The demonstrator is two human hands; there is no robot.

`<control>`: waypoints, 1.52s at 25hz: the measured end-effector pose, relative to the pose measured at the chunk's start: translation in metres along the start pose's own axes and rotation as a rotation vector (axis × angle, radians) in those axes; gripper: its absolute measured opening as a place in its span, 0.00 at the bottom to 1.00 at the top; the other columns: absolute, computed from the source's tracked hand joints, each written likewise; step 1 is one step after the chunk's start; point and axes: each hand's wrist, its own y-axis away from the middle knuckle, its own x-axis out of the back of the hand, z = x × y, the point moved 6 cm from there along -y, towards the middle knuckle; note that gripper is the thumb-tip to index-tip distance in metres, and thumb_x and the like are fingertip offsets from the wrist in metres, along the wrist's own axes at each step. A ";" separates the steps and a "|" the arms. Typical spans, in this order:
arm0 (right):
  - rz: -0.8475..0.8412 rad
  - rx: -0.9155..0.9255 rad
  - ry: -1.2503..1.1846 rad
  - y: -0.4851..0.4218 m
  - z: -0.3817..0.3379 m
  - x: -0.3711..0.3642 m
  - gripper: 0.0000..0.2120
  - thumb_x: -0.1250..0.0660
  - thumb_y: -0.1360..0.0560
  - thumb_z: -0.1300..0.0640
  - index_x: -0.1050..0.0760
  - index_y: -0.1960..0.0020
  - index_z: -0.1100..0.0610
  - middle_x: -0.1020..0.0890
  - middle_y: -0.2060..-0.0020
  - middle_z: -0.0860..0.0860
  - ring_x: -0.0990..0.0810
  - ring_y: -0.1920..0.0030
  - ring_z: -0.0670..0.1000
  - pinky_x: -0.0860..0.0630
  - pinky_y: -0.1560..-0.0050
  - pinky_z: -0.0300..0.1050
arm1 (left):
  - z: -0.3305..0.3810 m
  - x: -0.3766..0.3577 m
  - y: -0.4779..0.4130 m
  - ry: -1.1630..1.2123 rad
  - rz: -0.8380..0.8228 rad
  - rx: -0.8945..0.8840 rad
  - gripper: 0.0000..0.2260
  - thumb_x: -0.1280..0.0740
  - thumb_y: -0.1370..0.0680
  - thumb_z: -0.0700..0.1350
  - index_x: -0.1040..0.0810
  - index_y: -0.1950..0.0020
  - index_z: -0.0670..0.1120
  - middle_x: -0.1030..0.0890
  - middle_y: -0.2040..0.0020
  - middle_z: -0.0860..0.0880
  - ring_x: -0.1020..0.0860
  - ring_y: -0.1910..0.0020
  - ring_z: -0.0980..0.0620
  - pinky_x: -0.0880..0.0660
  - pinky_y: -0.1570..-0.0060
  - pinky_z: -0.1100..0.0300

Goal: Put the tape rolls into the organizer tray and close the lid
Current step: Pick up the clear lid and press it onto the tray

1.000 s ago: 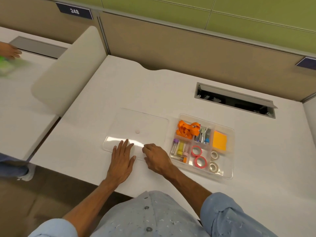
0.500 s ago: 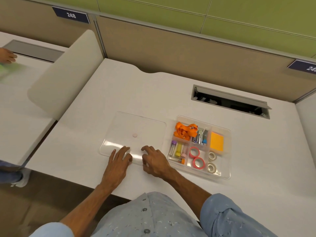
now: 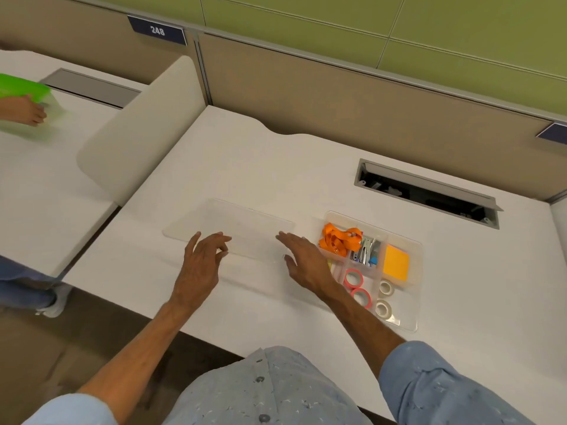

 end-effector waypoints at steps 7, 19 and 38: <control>0.353 0.036 -0.042 -0.019 -0.024 0.033 0.13 0.35 0.17 0.54 0.18 0.35 0.49 0.13 0.41 0.44 0.14 0.43 0.47 0.18 0.49 0.45 | 0.015 0.048 -0.040 -0.241 0.269 0.233 0.19 0.37 0.11 0.46 0.30 0.21 0.42 0.38 0.15 0.38 0.38 0.15 0.42 0.52 0.16 0.33; 0.282 -0.255 -0.824 0.021 0.019 0.104 0.08 0.35 0.15 0.57 0.18 0.47 0.57 0.11 0.53 0.52 0.14 0.55 0.58 0.20 0.54 0.56 | 0.009 0.006 -0.076 0.334 0.317 0.766 0.19 0.49 0.10 0.54 0.39 0.19 0.52 0.22 0.26 0.47 0.19 0.33 0.46 0.24 0.34 0.43; 0.666 -0.766 -0.324 0.166 0.192 0.151 0.21 0.40 0.14 0.56 0.31 0.21 0.52 0.17 0.33 0.52 0.17 0.37 0.55 0.23 0.38 0.49 | 0.148 -0.153 -0.077 0.569 -0.279 0.728 0.24 0.45 0.17 0.27 0.28 0.25 0.44 0.18 0.30 0.44 0.17 0.33 0.44 0.24 0.34 0.53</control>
